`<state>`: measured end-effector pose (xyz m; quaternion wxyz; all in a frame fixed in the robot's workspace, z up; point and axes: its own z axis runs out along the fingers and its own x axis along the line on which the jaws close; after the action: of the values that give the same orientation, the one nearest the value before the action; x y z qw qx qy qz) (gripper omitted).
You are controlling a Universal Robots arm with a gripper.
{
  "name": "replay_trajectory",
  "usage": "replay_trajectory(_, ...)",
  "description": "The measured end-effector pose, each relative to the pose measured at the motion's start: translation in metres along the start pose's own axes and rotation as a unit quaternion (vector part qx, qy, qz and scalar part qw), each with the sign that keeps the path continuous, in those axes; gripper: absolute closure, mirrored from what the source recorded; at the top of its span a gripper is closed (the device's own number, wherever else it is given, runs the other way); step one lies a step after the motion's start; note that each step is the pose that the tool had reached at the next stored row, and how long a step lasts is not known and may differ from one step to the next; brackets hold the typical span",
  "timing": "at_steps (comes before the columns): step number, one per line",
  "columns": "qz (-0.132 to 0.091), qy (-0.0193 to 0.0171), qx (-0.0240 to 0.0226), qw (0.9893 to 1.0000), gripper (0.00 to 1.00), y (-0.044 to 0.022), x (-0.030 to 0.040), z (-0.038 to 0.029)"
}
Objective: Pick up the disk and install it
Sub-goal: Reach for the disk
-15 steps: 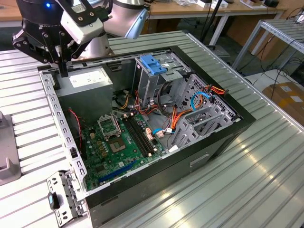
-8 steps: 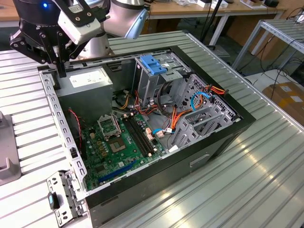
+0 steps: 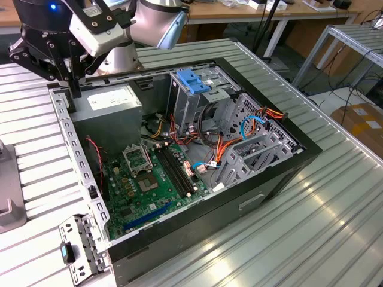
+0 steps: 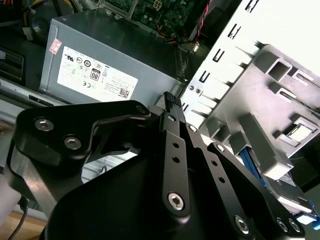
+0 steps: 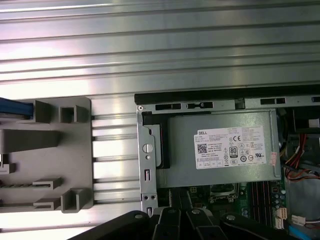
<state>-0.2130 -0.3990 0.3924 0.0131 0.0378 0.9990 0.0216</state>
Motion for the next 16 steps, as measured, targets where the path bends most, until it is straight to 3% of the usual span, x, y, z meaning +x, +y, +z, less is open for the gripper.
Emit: replay_trajectory(16, 0.0, 0.0, 0.0, 1.0, 0.9, -0.0005, 0.0063, -0.0001)
